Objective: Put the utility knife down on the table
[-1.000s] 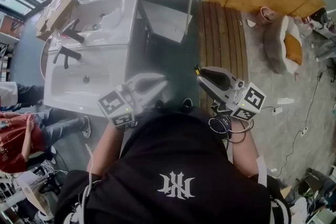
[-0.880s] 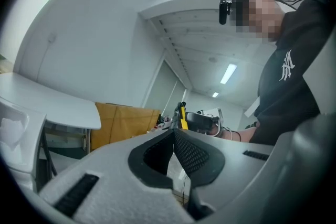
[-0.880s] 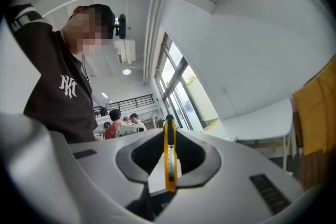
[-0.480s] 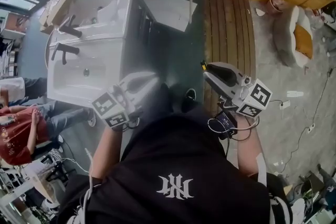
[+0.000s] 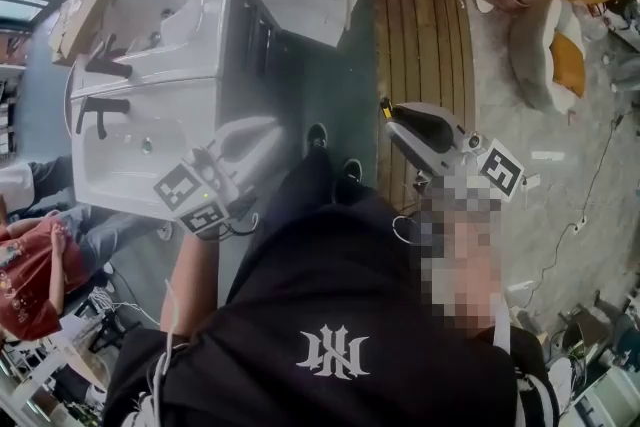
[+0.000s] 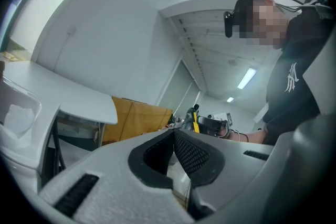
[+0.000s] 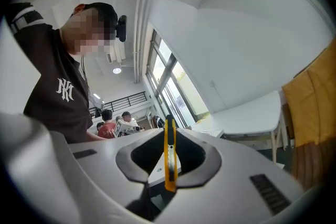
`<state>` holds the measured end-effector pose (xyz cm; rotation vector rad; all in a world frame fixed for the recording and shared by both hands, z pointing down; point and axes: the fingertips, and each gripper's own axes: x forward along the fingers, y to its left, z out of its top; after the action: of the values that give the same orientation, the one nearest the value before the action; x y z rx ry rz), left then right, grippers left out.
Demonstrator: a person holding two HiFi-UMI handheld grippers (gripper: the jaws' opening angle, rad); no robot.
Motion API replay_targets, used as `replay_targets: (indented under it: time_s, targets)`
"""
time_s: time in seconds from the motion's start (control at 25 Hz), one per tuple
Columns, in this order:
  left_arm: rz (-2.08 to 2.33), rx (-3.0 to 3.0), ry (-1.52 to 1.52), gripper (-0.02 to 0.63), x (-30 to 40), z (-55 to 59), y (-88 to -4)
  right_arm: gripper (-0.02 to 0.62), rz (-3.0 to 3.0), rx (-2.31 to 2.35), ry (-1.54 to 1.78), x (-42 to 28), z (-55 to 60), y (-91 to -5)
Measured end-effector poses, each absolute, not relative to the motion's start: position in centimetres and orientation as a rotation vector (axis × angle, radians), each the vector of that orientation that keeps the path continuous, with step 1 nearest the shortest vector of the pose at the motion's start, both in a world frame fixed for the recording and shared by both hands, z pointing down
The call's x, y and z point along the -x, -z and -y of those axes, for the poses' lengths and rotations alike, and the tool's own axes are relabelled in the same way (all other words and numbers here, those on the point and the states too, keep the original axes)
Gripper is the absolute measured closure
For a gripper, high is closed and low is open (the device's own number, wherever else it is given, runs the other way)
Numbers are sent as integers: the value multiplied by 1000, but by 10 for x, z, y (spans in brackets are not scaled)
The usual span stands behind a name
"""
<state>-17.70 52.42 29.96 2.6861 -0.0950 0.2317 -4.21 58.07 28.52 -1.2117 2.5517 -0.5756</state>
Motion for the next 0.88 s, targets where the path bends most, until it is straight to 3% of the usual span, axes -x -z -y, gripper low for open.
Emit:
replay_targets:
  time_s: [0.52, 0.88]
  targets:
    - [-45, -2640, -36, 600, 179, -406, -296, 538, -2640, 1315, 551, 65, -443, -253]
    - [26, -2583, -30, 600, 162, -350, -313, 538, -2662, 1323, 567, 33, -389, -264]
